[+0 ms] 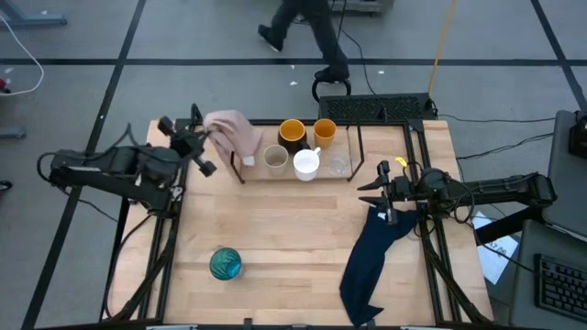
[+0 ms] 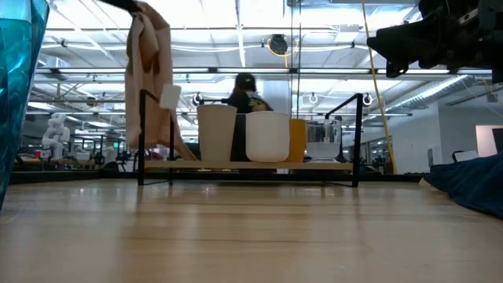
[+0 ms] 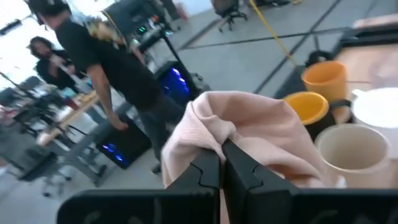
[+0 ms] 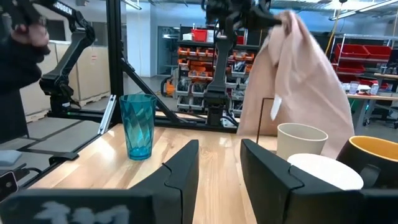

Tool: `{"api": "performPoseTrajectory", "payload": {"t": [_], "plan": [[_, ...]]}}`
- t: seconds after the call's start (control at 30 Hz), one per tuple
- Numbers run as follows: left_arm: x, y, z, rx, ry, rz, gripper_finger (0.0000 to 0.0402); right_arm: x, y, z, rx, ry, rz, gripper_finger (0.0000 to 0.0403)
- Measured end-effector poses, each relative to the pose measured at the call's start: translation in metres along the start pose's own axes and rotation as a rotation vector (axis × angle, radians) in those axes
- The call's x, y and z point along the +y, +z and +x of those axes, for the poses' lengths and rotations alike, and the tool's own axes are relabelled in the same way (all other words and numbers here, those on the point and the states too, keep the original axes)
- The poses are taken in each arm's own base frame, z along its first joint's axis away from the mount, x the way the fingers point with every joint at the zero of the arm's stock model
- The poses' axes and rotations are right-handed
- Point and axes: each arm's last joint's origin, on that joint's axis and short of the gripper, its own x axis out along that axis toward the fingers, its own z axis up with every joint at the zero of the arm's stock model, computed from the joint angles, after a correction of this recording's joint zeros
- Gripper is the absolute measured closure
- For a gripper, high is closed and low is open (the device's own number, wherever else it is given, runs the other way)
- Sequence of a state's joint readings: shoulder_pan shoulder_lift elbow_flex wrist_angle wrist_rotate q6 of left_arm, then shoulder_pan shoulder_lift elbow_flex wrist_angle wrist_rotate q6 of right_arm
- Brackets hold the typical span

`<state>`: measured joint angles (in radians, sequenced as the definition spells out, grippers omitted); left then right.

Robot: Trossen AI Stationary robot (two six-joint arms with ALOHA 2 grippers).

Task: Stack small to large cups/mugs on shelf
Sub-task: Remove the light pink table napkin from the shelf

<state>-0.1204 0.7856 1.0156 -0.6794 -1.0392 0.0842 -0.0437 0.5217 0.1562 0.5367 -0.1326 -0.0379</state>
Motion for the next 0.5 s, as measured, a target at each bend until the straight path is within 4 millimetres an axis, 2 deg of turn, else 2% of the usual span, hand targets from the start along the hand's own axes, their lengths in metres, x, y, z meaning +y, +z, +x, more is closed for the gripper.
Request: {"api": "performPoseTrajectory", "payload": {"t": [0.1,0.3,0.4,0.5], "plan": [[0.012,0.013,-0.008,-0.032,0.033,0.013,0.0401,0.0,-0.001,0.0,0.005,0.0,0.001,0.0293],[0.023,0.039,-0.026,-0.071,0.14,0.078,0.0401,0.0,0.0,0.0,0.004,0.0,0.001,0.0293],[0.022,0.052,-0.037,-0.098,0.152,0.109,0.0401,0.0,-0.001,0.0,0.005,0.0,0.018,0.0293],[0.019,0.061,-0.047,-0.094,0.245,0.172,0.0401,0.0,-0.001,0.0,0.006,0.0,0.027,0.0293]]}}
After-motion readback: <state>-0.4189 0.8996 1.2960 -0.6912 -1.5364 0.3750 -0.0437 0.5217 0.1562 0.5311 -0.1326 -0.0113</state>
